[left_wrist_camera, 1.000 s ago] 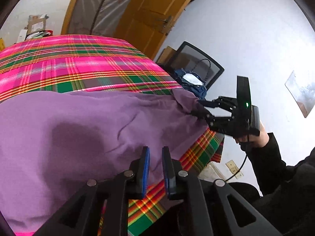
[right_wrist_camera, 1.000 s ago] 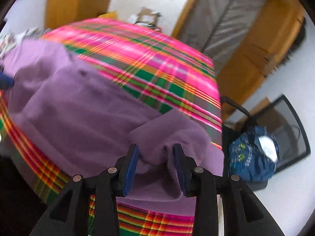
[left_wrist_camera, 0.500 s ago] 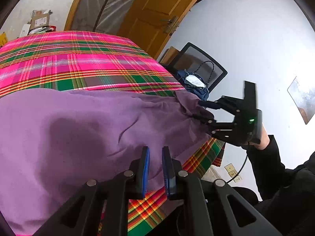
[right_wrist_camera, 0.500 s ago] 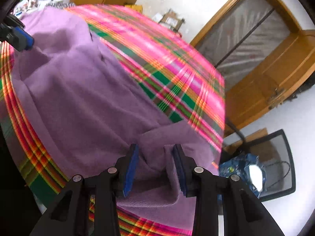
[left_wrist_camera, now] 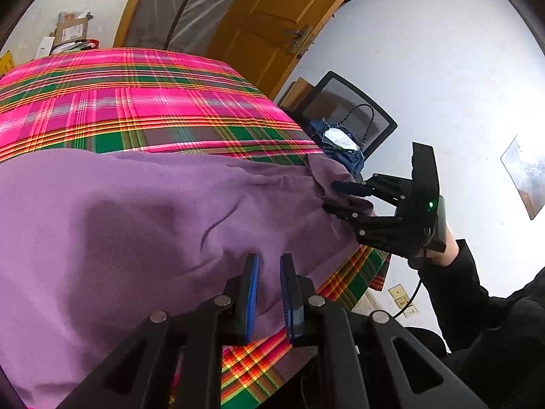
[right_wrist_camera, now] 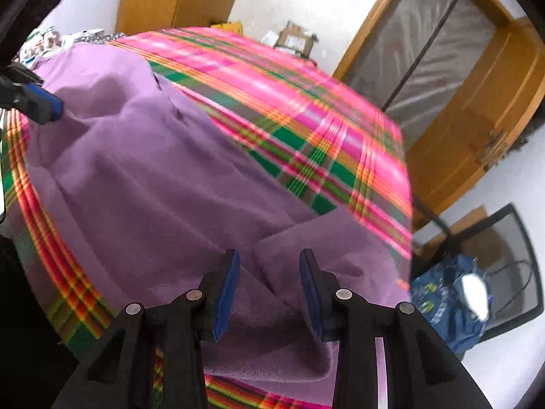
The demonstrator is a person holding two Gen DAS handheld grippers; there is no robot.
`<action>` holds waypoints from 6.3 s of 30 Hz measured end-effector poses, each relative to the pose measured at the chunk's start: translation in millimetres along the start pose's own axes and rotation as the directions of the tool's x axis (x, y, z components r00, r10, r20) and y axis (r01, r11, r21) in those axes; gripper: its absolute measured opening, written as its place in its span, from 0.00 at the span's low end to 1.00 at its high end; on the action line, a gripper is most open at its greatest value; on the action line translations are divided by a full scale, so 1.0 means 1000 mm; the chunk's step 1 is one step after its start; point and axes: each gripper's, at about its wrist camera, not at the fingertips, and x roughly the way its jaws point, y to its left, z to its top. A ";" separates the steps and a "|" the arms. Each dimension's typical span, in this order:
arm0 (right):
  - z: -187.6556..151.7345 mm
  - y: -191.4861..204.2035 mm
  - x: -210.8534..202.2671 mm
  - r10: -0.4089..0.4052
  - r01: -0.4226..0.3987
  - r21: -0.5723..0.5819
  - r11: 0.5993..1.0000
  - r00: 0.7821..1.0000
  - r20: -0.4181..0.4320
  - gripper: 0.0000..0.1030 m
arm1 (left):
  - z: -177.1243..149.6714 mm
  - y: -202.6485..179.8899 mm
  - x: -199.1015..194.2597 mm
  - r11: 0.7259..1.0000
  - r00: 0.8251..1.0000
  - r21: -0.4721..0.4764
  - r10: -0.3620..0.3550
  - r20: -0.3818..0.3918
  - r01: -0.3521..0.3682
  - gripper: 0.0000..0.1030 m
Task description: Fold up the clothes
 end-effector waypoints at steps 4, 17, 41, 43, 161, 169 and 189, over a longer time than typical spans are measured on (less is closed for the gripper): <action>-0.003 -0.015 0.002 0.069 -0.069 0.114 0.991 0.998 -0.004 0.33 | 0.000 0.000 0.001 1.000 1.000 -0.002 0.002 -0.003 -0.002 0.12; -0.012 -0.047 -0.010 0.097 -0.117 0.358 0.926 0.993 0.074 0.04 | 0.002 -0.002 0.003 1.000 1.000 0.001 0.002 -0.010 -0.002 0.12; -0.127 -0.149 -0.066 -0.082 0.003 0.774 0.634 0.995 0.064 0.37 | 0.038 -0.012 0.021 0.993 0.997 0.097 0.072 -0.035 -0.068 0.12; -0.111 -0.146 -0.066 -0.056 -0.046 0.727 0.685 0.992 0.116 0.37 | 0.046 -0.010 0.024 0.989 0.994 0.110 0.106 -0.030 -0.102 0.13; -0.025 0.010 -0.047 0.501 -0.520 0.124 0.845 0.851 0.160 0.33 | -0.065 0.071 -0.071 0.936 0.952 -0.192 0.305 0.030 -0.294 0.12; -0.062 -0.082 -0.036 0.201 -0.299 0.551 0.779 0.952 0.232 0.33 | -0.030 0.045 -0.038 0.976 0.979 -0.105 0.197 0.047 -0.191 0.12; -0.049 -0.144 0.029 0.304 -0.308 0.205 0.929 0.951 0.053 0.35 | -0.004 0.003 0.019 0.994 0.994 0.004 0.106 -0.027 -0.106 0.12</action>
